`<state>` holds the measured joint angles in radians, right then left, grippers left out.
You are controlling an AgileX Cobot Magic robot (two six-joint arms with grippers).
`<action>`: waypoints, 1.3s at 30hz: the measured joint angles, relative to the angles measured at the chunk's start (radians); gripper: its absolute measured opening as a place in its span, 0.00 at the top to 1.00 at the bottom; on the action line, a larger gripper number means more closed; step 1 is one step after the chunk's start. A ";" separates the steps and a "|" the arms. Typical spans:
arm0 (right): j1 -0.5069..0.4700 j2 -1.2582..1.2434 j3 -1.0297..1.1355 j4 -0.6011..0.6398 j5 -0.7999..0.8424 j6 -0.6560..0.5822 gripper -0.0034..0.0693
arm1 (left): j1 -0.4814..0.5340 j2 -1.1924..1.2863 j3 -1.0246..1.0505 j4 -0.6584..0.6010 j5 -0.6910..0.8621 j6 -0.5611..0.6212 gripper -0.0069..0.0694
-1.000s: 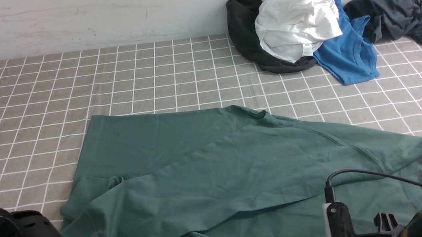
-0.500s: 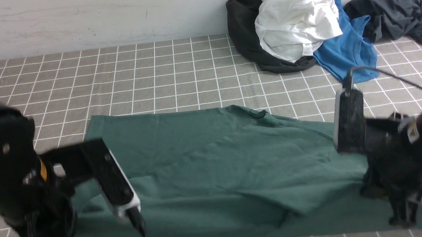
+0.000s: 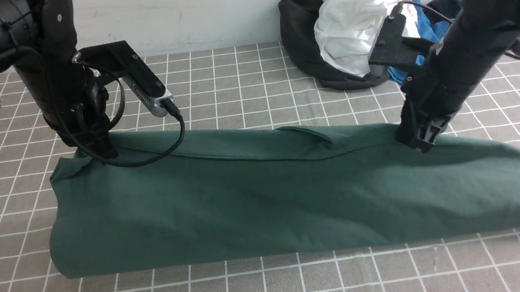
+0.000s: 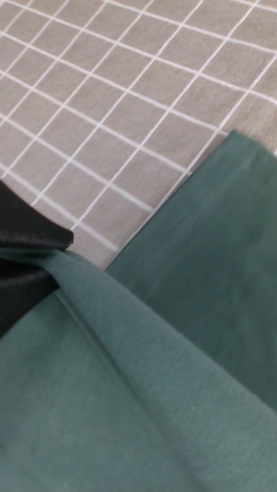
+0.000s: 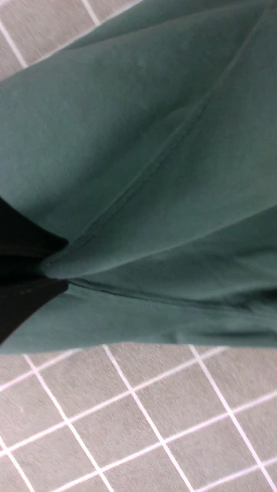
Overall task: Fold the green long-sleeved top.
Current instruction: Use both arms to drag the lower edge of the fabric forward and fold it over the upper edge
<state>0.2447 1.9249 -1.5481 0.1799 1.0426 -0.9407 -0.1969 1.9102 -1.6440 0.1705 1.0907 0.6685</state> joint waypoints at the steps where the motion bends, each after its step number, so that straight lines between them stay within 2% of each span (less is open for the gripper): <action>1: 0.000 0.042 -0.037 0.000 -0.007 0.020 0.93 | 0.009 0.039 -0.034 0.001 -0.013 0.000 0.89; 8: 0.000 0.162 -0.113 -0.017 -0.077 0.099 0.90 | 0.039 0.161 -0.078 0.004 -0.136 -0.017 0.89; 11: 0.000 0.189 -0.114 -0.039 -0.121 0.147 0.84 | 0.046 0.190 -0.079 0.007 -0.183 -0.041 0.86; 16: 0.000 0.197 -0.128 -0.057 -0.166 0.295 0.61 | 0.054 0.209 -0.080 0.037 -0.242 -0.115 0.67; 18: 0.000 0.197 -0.136 -0.058 -0.160 0.316 0.57 | 0.055 0.209 -0.080 0.039 -0.249 -0.135 0.62; 20: 0.000 0.193 -0.167 -0.052 -0.115 0.363 0.49 | 0.055 0.209 -0.080 0.043 -0.257 -0.201 0.50; 21: 0.000 0.192 -0.170 -0.048 -0.110 0.366 0.48 | 0.055 0.209 -0.080 0.043 -0.257 -0.207 0.48; 22: 0.000 0.184 -0.186 -0.022 -0.069 0.376 0.46 | 0.055 0.206 -0.080 0.043 -0.251 -0.259 0.43; 25: 0.012 0.169 -0.197 0.081 0.030 0.381 0.45 | 0.052 0.195 -0.081 0.039 -0.183 -0.360 0.36; 28: 0.040 0.173 -0.198 0.146 0.080 0.371 0.46 | 0.042 0.189 -0.081 0.039 -0.119 -0.420 0.37; 31: 0.097 0.200 -0.200 0.196 0.094 0.339 0.49 | 0.023 0.186 -0.081 0.033 -0.046 -0.451 0.44; 34: 0.163 0.263 -0.201 0.204 0.030 0.318 0.54 | 0.006 0.186 -0.081 0.016 -0.016 -0.451 0.58; 36: 0.184 0.303 -0.201 0.196 -0.078 0.324 0.58 | 0.002 0.186 -0.081 0.004 -0.009 -0.450 0.69; 38: 0.187 0.315 -0.201 0.194 -0.118 0.333 0.60 | 0.002 0.186 -0.081 -0.001 -0.002 -0.450 0.74; 39: 0.187 0.332 -0.201 0.189 -0.189 0.363 0.62 | 0.002 0.186 -0.081 -0.003 0.013 -0.450 0.80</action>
<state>0.4322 2.2571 -1.7489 0.3688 0.8532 -0.5780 -0.1951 2.0962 -1.7251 0.1670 1.1037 0.2188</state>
